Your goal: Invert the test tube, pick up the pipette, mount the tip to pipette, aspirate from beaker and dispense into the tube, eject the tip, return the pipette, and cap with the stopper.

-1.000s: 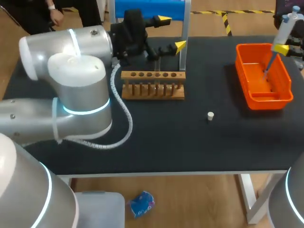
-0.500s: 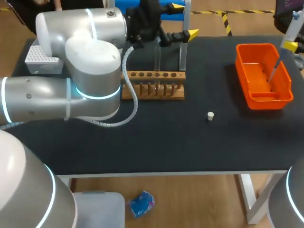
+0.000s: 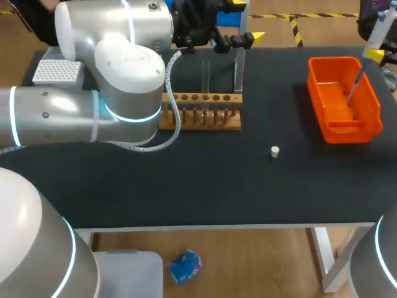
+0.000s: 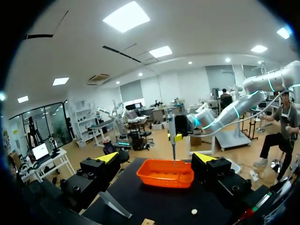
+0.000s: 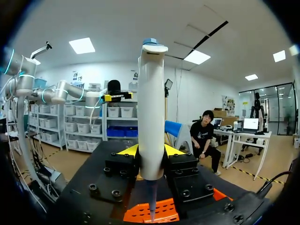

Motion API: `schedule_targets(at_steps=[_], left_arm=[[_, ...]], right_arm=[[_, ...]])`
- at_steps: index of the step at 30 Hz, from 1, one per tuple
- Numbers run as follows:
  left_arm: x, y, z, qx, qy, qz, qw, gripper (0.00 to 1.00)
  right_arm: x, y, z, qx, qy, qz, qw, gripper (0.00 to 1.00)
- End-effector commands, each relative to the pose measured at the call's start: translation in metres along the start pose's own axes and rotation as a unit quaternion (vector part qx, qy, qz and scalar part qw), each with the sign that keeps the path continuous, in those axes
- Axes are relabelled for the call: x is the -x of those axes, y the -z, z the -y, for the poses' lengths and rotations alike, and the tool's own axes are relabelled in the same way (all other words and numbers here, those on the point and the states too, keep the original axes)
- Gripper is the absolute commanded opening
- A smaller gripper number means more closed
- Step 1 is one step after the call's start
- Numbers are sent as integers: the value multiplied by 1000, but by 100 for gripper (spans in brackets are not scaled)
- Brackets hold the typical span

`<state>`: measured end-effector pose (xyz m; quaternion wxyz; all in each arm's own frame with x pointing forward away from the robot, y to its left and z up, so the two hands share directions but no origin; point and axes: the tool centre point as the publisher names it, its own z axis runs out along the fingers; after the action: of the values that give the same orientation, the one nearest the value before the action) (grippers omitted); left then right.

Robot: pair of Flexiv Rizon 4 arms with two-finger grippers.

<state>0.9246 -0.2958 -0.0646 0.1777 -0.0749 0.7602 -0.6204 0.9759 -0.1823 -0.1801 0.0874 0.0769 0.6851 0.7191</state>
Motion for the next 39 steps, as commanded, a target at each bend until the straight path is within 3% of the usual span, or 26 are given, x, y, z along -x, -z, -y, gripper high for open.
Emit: schedule_targets(at_steps=[1, 10, 18, 36, 39], left_arm=[[1, -4, 3, 0, 1, -5, 1000, 100], [-4, -33, 15, 24, -15, -17, 999, 100], [-19, -72, 35, 49, -21, 18, 998, 100], [-19, -72, 35, 49, -21, 18, 998, 100], [-18, -86, 36, 32, 13, 15, 999, 100]], right_arm=[[4, 2, 1, 1, 0, -13, 1000, 0], [4, 2, 1, 1, 0, -13, 1000, 0], [4, 2, 1, 1, 0, -13, 1000, 0], [4, 2, 1, 1, 0, -13, 1000, 0], [4, 2, 1, 1, 0, -13, 1000, 0]])
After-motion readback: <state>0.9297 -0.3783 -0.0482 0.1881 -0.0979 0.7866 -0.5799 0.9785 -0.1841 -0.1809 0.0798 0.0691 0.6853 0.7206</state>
